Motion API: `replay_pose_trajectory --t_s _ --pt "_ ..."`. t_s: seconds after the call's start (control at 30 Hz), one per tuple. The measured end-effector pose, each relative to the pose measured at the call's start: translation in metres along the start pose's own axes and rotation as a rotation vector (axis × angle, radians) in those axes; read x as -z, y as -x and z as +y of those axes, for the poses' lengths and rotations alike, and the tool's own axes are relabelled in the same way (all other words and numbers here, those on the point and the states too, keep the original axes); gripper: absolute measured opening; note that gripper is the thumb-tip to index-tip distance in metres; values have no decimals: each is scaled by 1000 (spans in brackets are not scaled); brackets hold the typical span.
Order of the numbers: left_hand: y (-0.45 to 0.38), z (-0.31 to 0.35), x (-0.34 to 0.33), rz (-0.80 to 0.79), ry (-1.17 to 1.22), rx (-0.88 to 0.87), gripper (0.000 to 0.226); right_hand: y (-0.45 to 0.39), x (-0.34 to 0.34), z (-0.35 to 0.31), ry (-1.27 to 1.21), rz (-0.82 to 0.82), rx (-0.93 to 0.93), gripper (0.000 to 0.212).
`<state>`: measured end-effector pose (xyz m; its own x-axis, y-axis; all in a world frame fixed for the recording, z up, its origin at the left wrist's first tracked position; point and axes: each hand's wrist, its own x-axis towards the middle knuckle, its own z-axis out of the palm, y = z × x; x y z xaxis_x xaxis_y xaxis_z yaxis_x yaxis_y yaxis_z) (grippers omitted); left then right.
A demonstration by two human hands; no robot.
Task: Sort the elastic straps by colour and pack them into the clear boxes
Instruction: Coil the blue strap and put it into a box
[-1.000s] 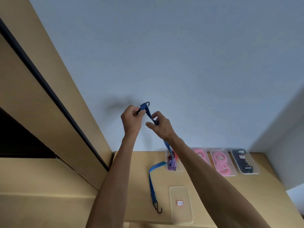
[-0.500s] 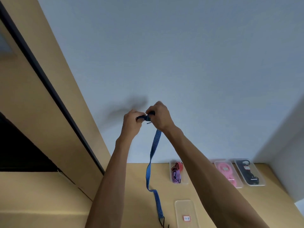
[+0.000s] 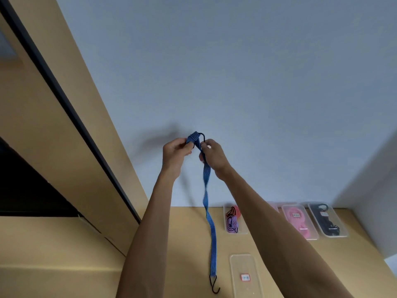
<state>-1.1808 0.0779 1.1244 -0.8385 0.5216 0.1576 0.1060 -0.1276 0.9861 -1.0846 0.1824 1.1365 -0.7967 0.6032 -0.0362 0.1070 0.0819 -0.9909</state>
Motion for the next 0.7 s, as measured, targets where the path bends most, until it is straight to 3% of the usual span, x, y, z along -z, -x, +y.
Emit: replay_pose_trajectory --t_s 0.17,0.27,0.37,0.43,0.5,0.6,0.7 --pt "0 -11 -3 200 -109 -9 8 9 -12 5 83 -25 -7 32" --pt "3 -15 -1 283 -284 -67 8 6 -12 8 320 -20 105 15" --pt "8 -20 0 282 -446 -171 11 3 -11 6 420 43 82 21" --pt "11 -21 0 286 -546 -229 11 2 -12 3 341 62 29 11" --pt "12 -22 -1 279 -619 -268 11 3 -13 1 273 67 -7 21" --pt "13 -17 -3 251 -682 -310 12 2 -13 -3 307 63 47 18" --pt "7 -5 -3 271 -688 -377 14 1 -12 -10 445 25 103 37"
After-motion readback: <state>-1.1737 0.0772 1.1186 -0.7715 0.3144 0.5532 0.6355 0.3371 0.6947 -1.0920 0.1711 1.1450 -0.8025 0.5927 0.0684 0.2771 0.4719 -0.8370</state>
